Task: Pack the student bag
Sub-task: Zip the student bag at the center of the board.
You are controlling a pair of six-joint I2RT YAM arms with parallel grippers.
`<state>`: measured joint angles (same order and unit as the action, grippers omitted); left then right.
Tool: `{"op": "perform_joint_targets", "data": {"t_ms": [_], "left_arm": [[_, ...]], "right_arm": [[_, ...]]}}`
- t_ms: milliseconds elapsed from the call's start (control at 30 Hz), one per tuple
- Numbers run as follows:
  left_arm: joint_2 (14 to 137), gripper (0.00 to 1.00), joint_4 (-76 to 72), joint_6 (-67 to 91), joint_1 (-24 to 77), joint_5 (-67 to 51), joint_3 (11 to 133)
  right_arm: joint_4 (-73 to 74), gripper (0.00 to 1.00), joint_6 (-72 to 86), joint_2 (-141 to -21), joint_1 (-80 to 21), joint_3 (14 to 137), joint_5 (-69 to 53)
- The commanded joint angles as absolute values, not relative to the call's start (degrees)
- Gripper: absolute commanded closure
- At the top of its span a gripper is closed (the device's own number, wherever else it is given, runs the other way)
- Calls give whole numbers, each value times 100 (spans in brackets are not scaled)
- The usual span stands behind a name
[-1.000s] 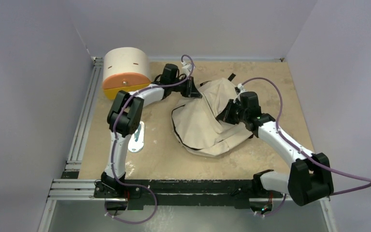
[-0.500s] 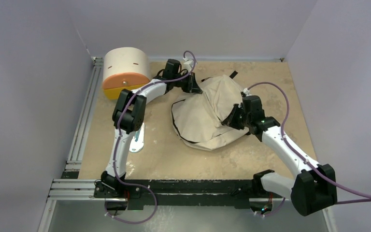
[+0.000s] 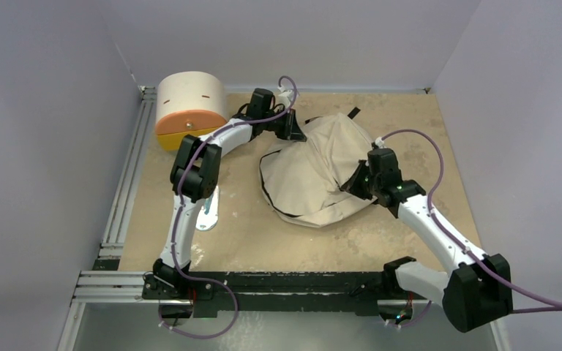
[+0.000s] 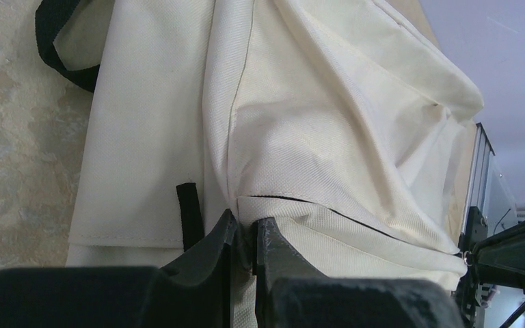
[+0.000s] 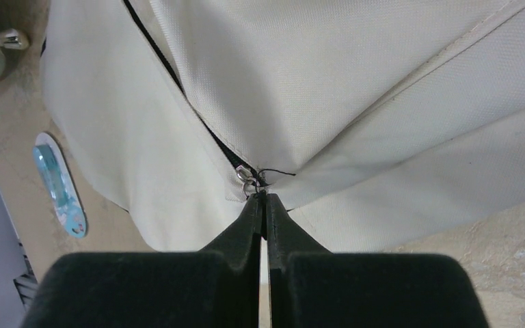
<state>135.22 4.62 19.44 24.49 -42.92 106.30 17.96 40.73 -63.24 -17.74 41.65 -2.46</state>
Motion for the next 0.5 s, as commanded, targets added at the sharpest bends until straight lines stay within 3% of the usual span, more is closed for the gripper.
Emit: {"op": "perform_joint_targets", "data": {"t_ms": [0, 33, 233, 467], "left_arm": [[13391, 100, -75, 1678, 2083, -3758, 10793], [13308, 97, -124, 1683, 2091, -3840, 10728], [12296, 61, -499, 1924, 2133, -4065, 10070], [10661, 39, -726, 2109, 2152, -3518, 8919]], "right_arm": [[2307, 100, 4207, -5994, -1778, 4149, -299], [2186, 100, 4177, -5946, -1776, 4190, -433], [1450, 59, 4105, -5665, -1775, 4566, -405], [913, 33, 3823, -5576, -1778, 5245, 719]]}}
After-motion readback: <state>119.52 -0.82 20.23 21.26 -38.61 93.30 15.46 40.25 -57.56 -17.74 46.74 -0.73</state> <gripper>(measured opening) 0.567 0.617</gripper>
